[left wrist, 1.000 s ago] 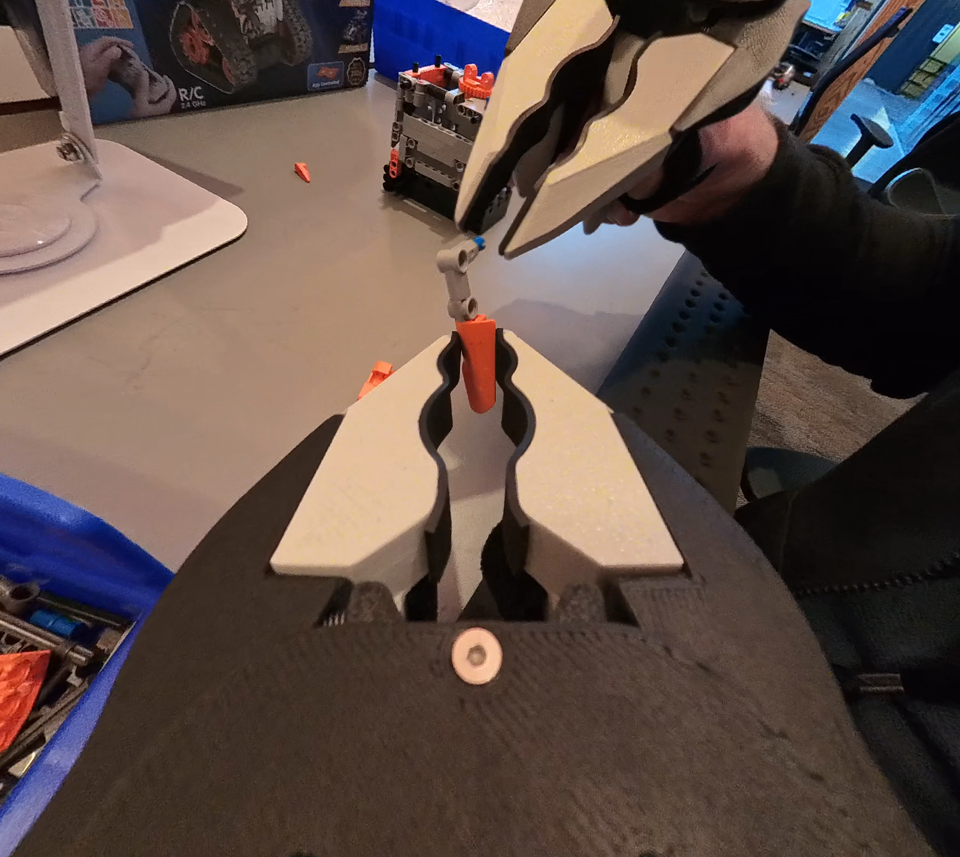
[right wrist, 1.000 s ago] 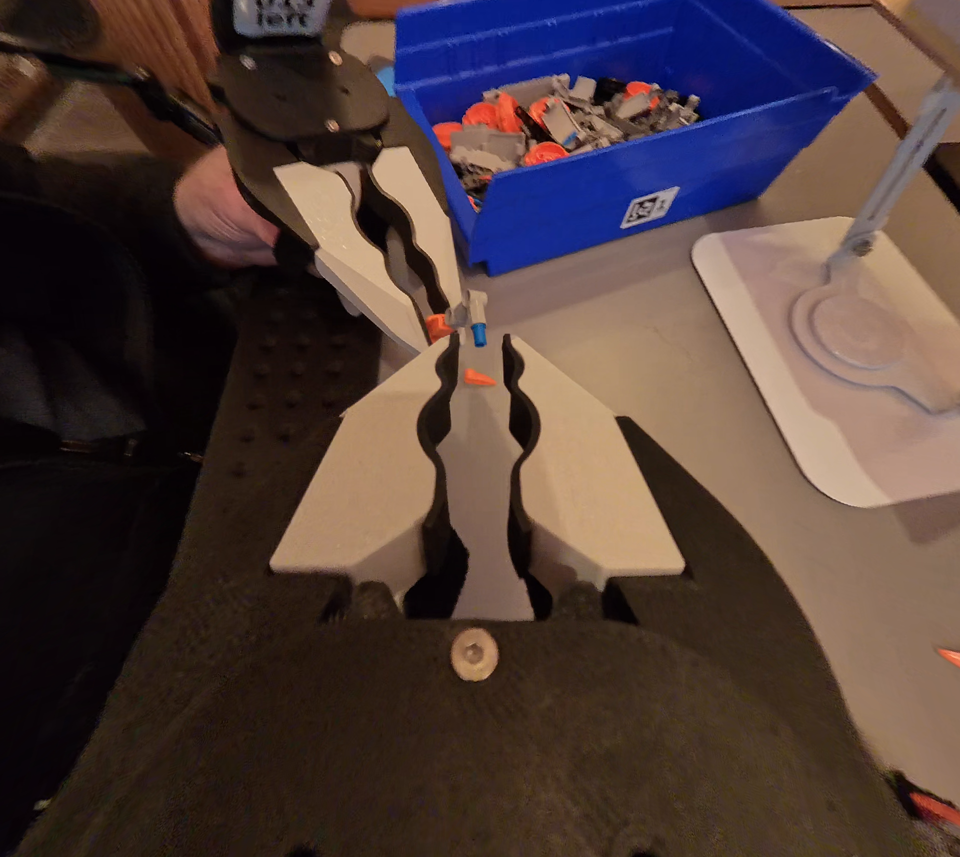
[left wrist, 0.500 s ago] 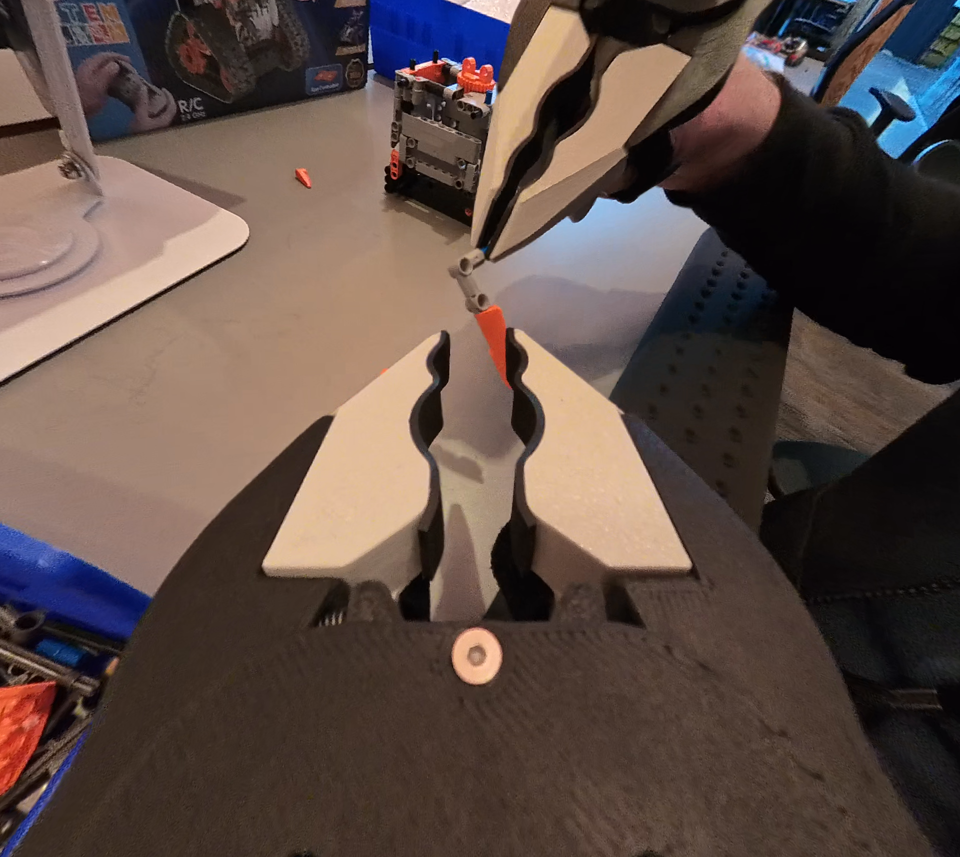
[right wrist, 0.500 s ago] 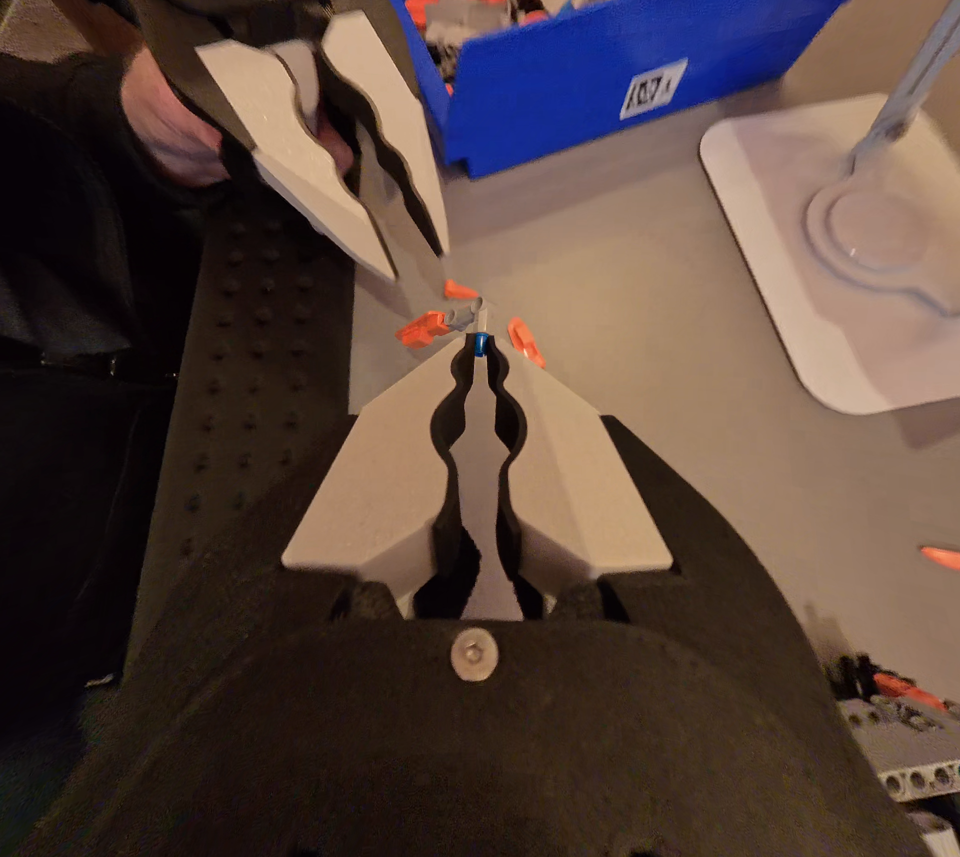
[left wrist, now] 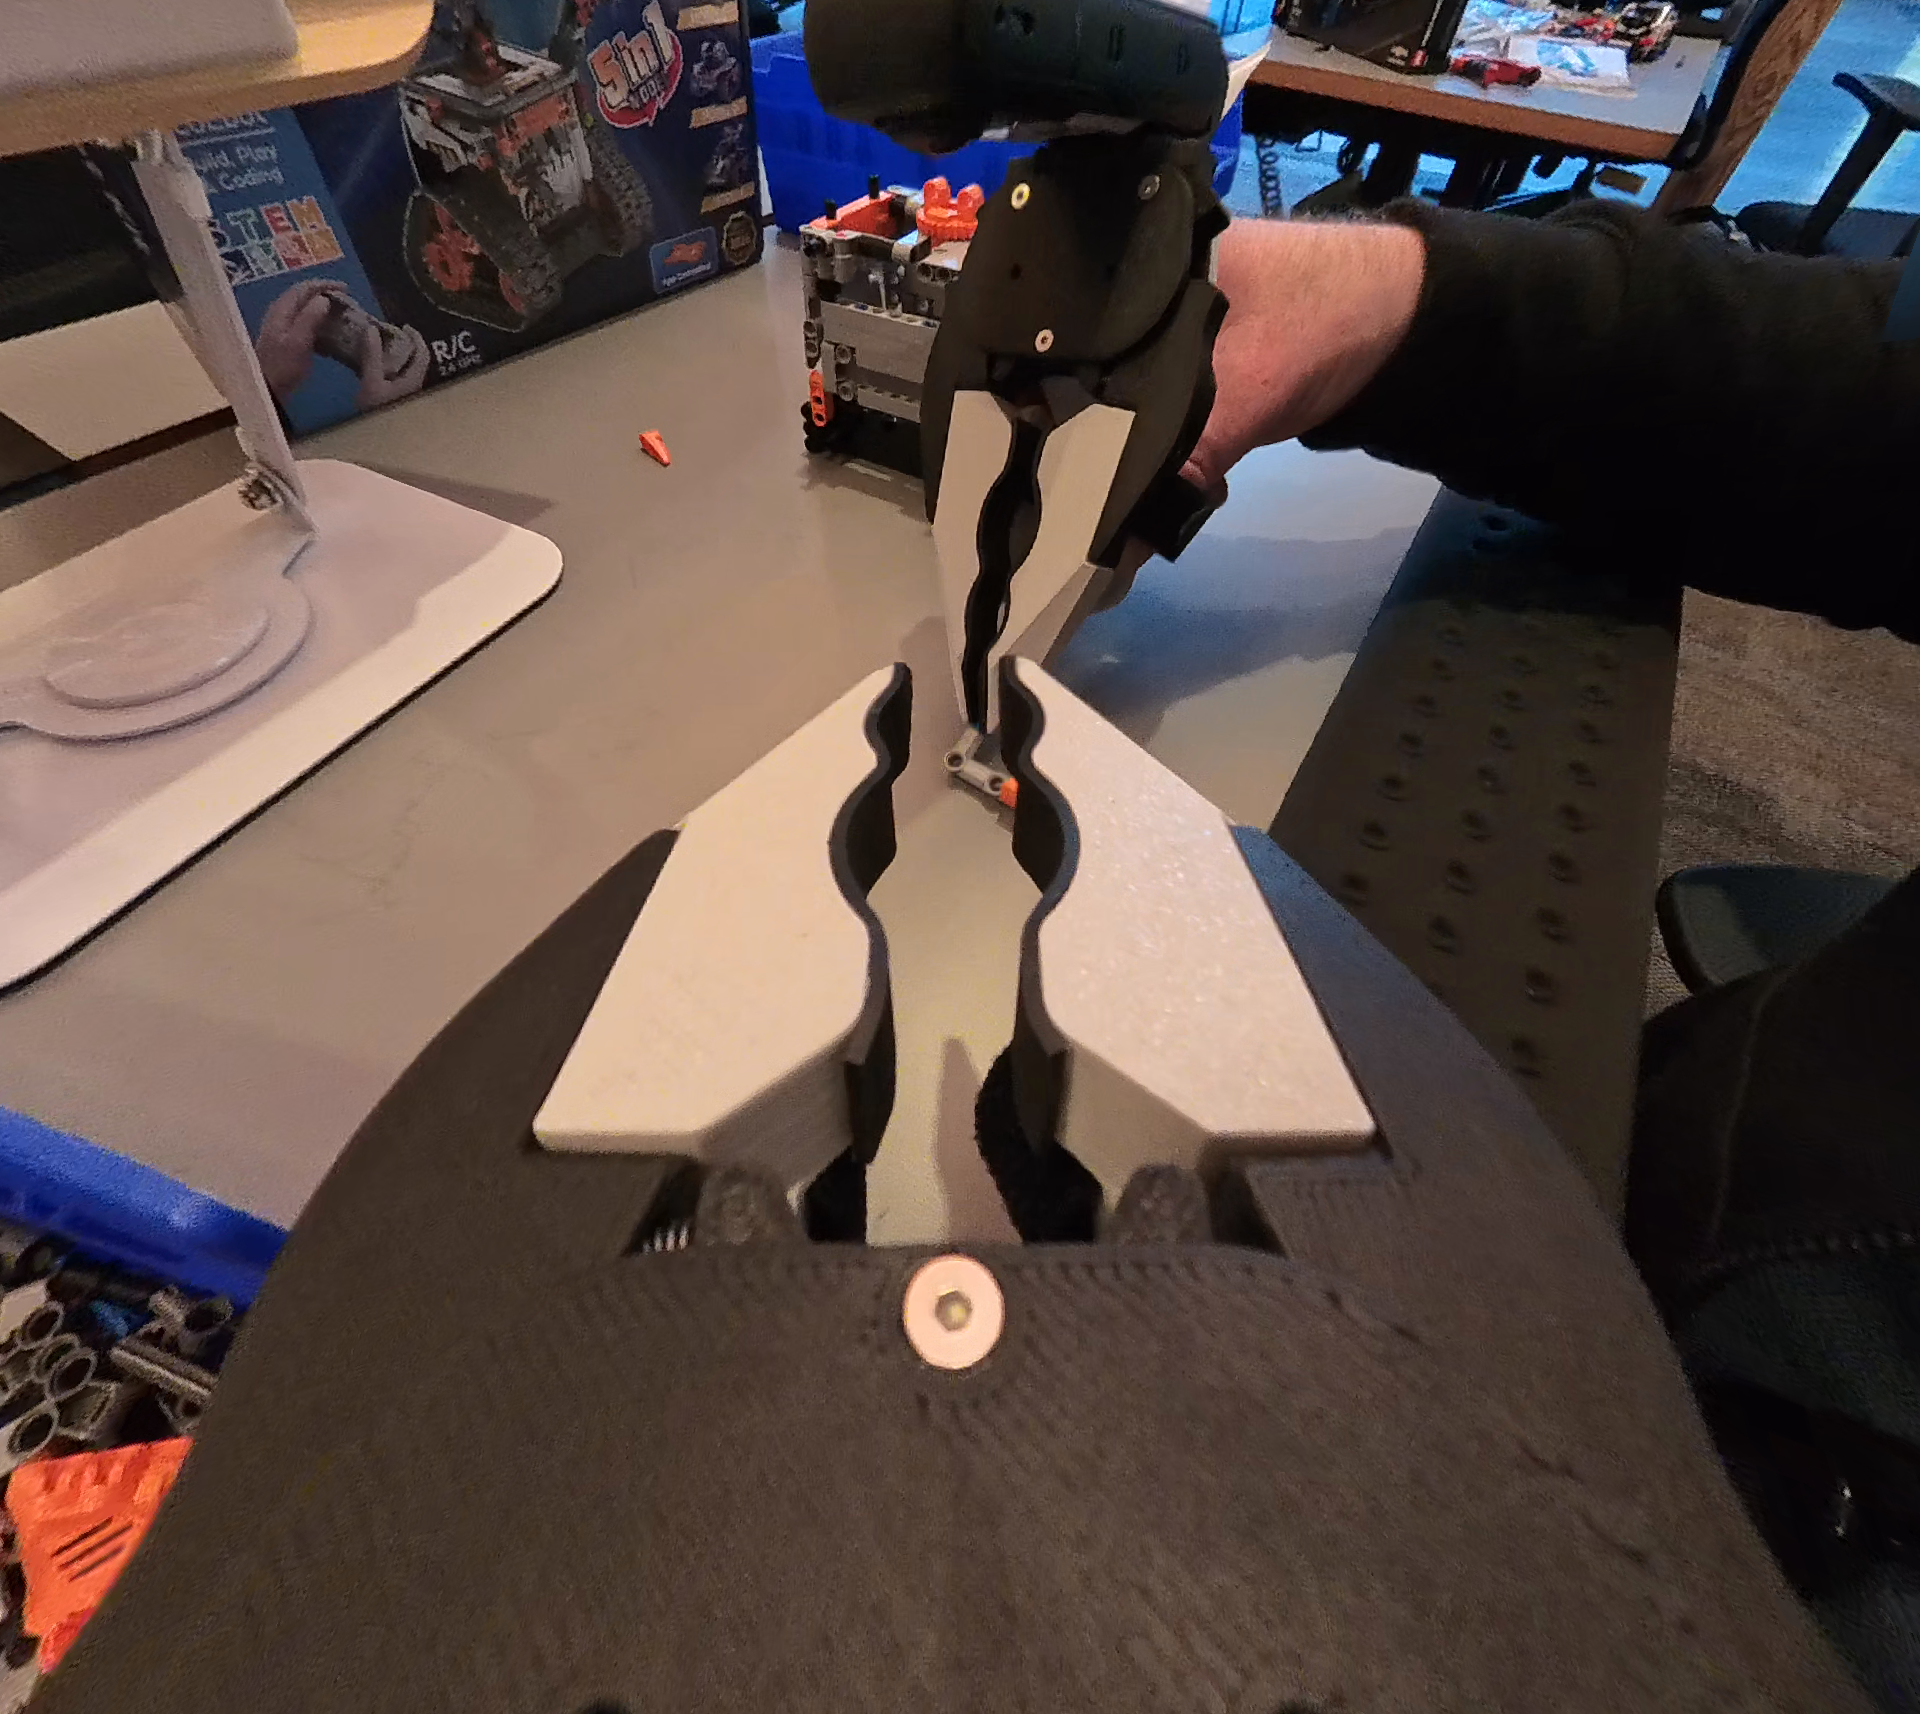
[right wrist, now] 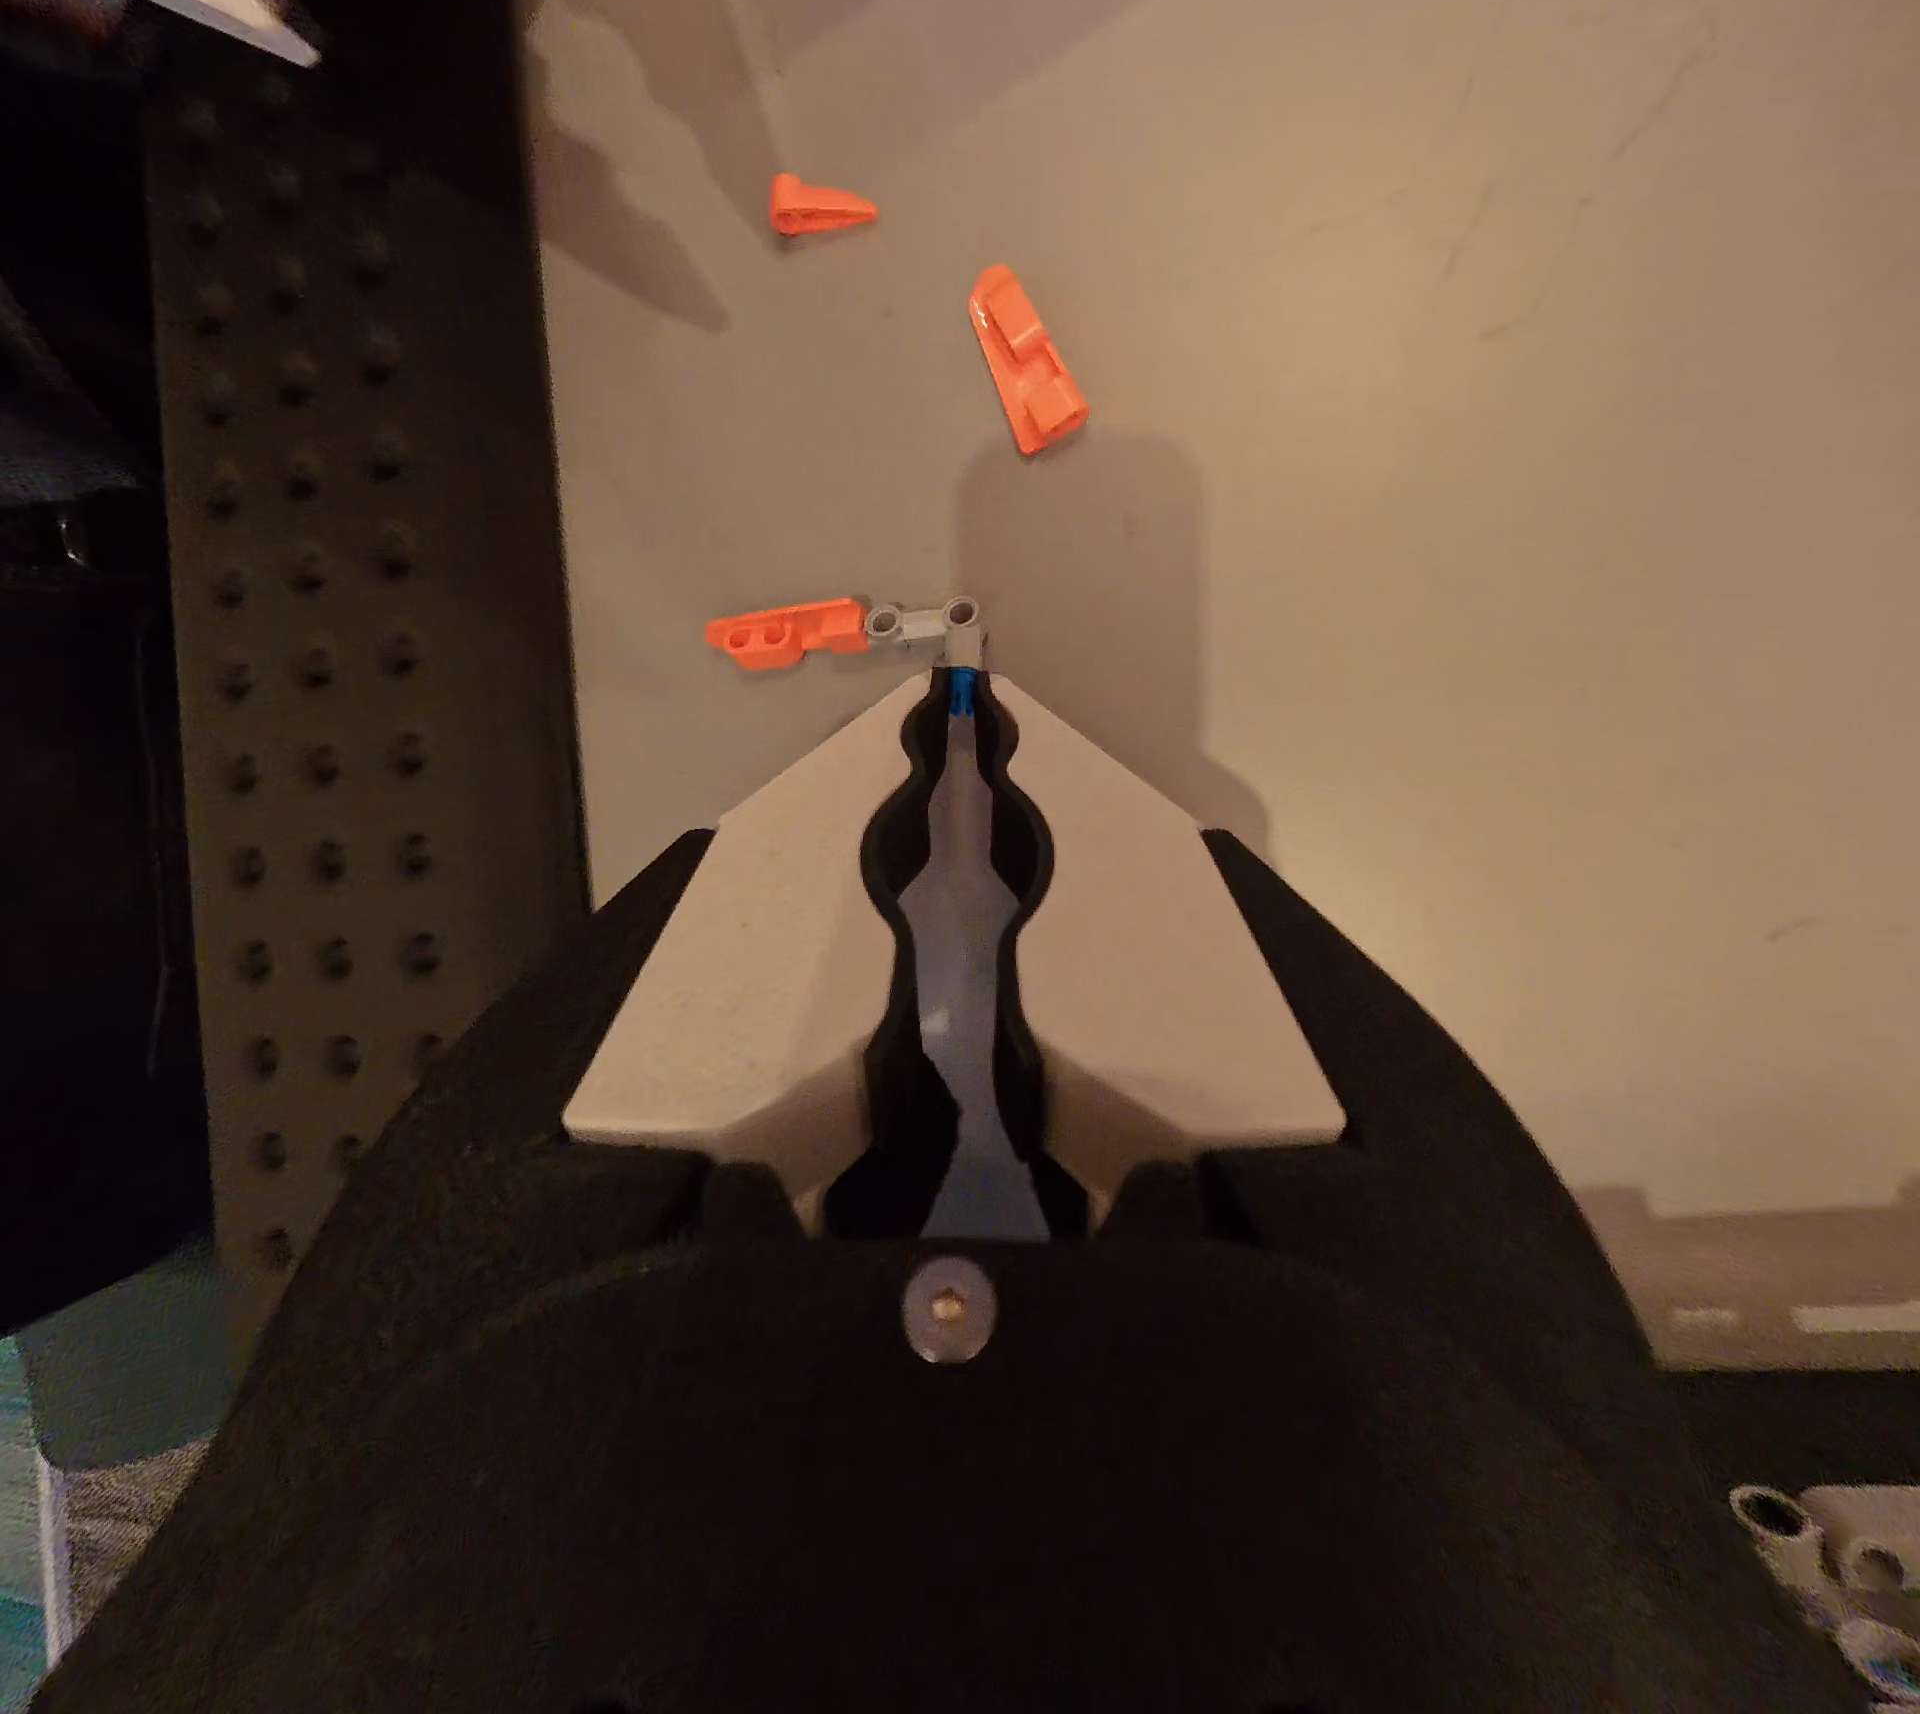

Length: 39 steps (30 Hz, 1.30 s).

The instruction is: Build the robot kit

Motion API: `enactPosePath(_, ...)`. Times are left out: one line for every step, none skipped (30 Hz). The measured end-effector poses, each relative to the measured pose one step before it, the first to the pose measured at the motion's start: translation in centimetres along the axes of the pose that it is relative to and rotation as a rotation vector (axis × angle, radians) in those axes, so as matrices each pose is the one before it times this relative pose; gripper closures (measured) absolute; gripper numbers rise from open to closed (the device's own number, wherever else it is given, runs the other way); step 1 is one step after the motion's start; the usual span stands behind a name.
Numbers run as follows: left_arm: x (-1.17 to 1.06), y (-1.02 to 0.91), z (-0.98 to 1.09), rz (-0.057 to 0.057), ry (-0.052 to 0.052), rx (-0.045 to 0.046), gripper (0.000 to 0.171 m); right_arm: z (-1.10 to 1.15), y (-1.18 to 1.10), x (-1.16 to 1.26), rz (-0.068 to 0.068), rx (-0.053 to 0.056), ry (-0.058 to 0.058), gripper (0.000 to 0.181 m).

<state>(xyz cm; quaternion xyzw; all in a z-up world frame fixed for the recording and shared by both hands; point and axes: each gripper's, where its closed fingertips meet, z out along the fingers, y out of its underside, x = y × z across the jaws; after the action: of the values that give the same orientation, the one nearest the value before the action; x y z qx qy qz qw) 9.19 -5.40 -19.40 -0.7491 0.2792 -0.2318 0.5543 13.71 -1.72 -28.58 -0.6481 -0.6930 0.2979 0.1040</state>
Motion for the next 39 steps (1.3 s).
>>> enactPosePath(-0.014,-0.225,-0.088,0.0030,0.0016,0.01129,0.157,0.083,0.145,0.153,0.0022,-0.0082,0.0061,0.179)
enactPosePath(-0.035,-0.154,-0.099,-0.0020,0.0013,0.00878,0.158,0.110,0.232,0.244,-0.0021,-0.0137,0.0136,0.179)
enactPosePath(-0.050,-0.032,-0.066,-0.0054,0.0021,0.00374,0.158,0.126,0.197,0.193,-0.0027,-0.0123,0.0121,0.179)
enactPosePath(0.005,0.021,-0.024,-0.0050,0.0031,0.00104,0.158,0.065,-0.027,-0.025,-0.0031,0.0019,0.0009,0.179)
enactPosePath(0.028,0.042,0.006,-0.0007,0.0017,-0.00186,0.158,0.050,-0.035,-0.023,-0.0070,0.0007,0.0029,0.179)
enactPosePath(0.021,0.004,-0.003,0.0040,-0.0021,-0.00081,0.158,0.021,-0.038,0.055,-0.0082,0.0003,0.0098,0.179)
enactPosePath(0.002,-0.037,-0.022,0.0059,-0.0045,0.00132,0.158,0.009,-0.007,0.088,-0.0052,-0.0028,0.0112,0.177)
enactPosePath(0.016,-0.023,-0.010,0.0055,-0.0037,0.00076,0.158,0.018,0.018,0.044,-0.0054,-0.0045,0.0077,0.175)
enactPosePath(0.036,0.021,0.012,0.0029,-0.0011,-0.00181,0.158,-0.027,-0.040,0.030,-0.0055,-0.0001,0.0063,0.174)
enactPosePath(0.026,0.040,0.036,0.0022,-0.0007,-0.00223,0.158,-0.068,-0.108,0.095,-0.0029,0.0054,0.0076,0.172)
enactPosePath(0.002,0.053,0.029,0.0015,-0.0017,-0.00327,0.158,-0.096,-0.102,0.028,-0.0019,0.0054,0.0030,0.171)
enactPosePath(0.006,0.040,0.018,0.0013,-0.0020,-0.00191,0.158,-0.088,-0.029,0.053,-0.0030,0.0016,0.0044,0.170)
enactPosePath(-0.005,-0.042,-0.019,0.0025,-0.0031,0.00230,0.158,-0.123,-0.059,0.212,-0.0049,0.0046,0.0156,0.169)
enactPosePath(0.012,-0.084,-0.050,0.0041,-0.0025,0.00394,0.158,-0.161,-0.130,0.119,-0.0033,0.0098,0.0092,0.168)
enactPosePath(0.008,-0.013,-0.002,0.0018,-0.0016,0.00035,0.158,-0.129,-0.115,-0.074,0.0019,0.0085,-0.0063,0.168)
enactPosePath(-0.006,0.061,0.039,-0.0002,-0.0008,-0.00334,0.158,-0.073,-0.076,-0.015,0.0016,0.0055,-0.0010,0.167)
enactPosePath(-0.051,0.018,0.009,0.0014,-0.0050,-0.00080,0.158,-0.080,-0.070,0.091,-0.0046,0.0056,0.0087,0.166)
enactPosePath(-0.032,-0.080,-0.042,0.0044,-0.0055,0.00330,0.158,-0.102,-0.075,0.060,-0.0055,0.0057,0.0062,0.165)
enactPosePath(-0.019,-0.090,-0.061,0.0043,-0.0045,0.00454,0.158,-0.148,-0.111,0.119,-0.0014,0.0069,0.0093,0.164)
enactPosePath(-0.028,-0.038,-0.039,0.0018,-0.0034,0.00229,0.158,-0.230,-0.215,0.198,-0.0036,0.0132,0.0151,0.163)
enactPosePath(-0.052,-0.031,-0.042,0.0010,-0.0045,0.00172,0.158,-0.267,-0.256,0.083,-0.0044,0.0153,0.0089,0.163)
enactPosePath(-0.060,-0.049,-0.052,0.0016,-0.0047,0.00261,0.158,-0.239,-0.245,0.036,0.0005,0.0133,0.0037,0.160)
enactPosePath(-0.060,-0.093,-0.075,0.0008,-0.0044,0.00496,0.158,-0.203,-0.208,0.088,0.0027,0.0115,0.0058,0.158)
enactPosePath(-0.043,-0.118,-0.090,0.0010,-0.0040,0.00558,0.158,-0.181,-0.207,0.088,-0.0012,0.0125,0.0066,0.158)
enactPosePath(-0.058,-0.102,-0.109,0.0050,-0.0059,0.00368,0.158,-0.175,-0.275,0.026,-0.0080,0.0187,0.0056,0.158)
enactPosePath(-0.113,-0.104,-0.128,0.0061,-0.0096,0.00407,0.157,-0.176,-0.361,-0.074,-0.0115,0.0228,0.0017,0.159)
enactPosePath(-0.028,-0.198,-0.148,0.0023,-0.0029,0.00963,0.158,-0.181,-0.372,-0.018,-0.0096,0.0215,0.0050,0.160)
enactPosePath(0.015,-0.201,-0.124,0.0006,0.0032,0.00856,0.158,-0.172,-0.353,0.075,-0.0090,0.0200,0.0103,0.160)
enactPosePath(-0.233,-0.012,-0.120,0.0149,-0.0126,-0.00380,0.157,-0.168,-0.339,0.138,-0.0092,0.0201,0.0116,0.160)
enactPosePath(-0.485,0.091,-0.142,0.0283,-0.0291,-0.01109,0.157,-0.161,-0.296,0.143,-0.0070,0.0184,0.0099,0.161)
enactPosePath(-0.404,0.009,-0.137,0.0257,-0.0230,-0.00612,0.157,-0.141,-0.253,0.191,-0.0031,0.0168,0.0114,0.161)
enactPosePath(-0.181,-0.123,-0.101,0.0130,-0.0092,0.00305,0.158,-0.145,-0.232,0.201,-0.0002,0.0177,0.0107,0.161)
enactPosePath(0.006,-0.115,-0.034,0.0018,0.0014,0.00656,0.158,-0.117,-0.213,0.158,0.0035,0.0169,0.0070,0.161)
enactPosePath(0.101,0.034,0.049,-0.0025,0.0056,0.00046,0.158,-0.123,-0.240,0.188,0.0054,0.0170,0.0092,0.161)
enactPosePath(0.057,0.187,0.125,0.0027,0.0008,-0.00975,0.158,-0.129,-0.270,0.153,0.0029,0.0175,0.0081,0.161)
enactPosePath(-0.025,0.108,0.050,0.0068,-0.0063,-0.00676,0.157,-0.143,-0.252,0.007,-0.0026,0.0130,0.0018,0.161)
enactPosePath(0.012,-0.085,-0.046,0.0054,-0.0036,0.00328,0.157,-0.152,-0.256,-0.012,-0.0105,0.0118,0.0057,0.161)
enactPosePath(0.019,-0.133,-0.087,0.0017,-0.0009,0.00684,0.157,-0.144,-0.269,0.014,-0.0161,0.0128,0.0110,0.162)
enactPosePath(-0.021,-0.050,-0.063,-0.0005,-0.0016,0.00358,0.158,-0.083,-0.187,-0.020,-0.0142,0.0077,0.0078,0.162)
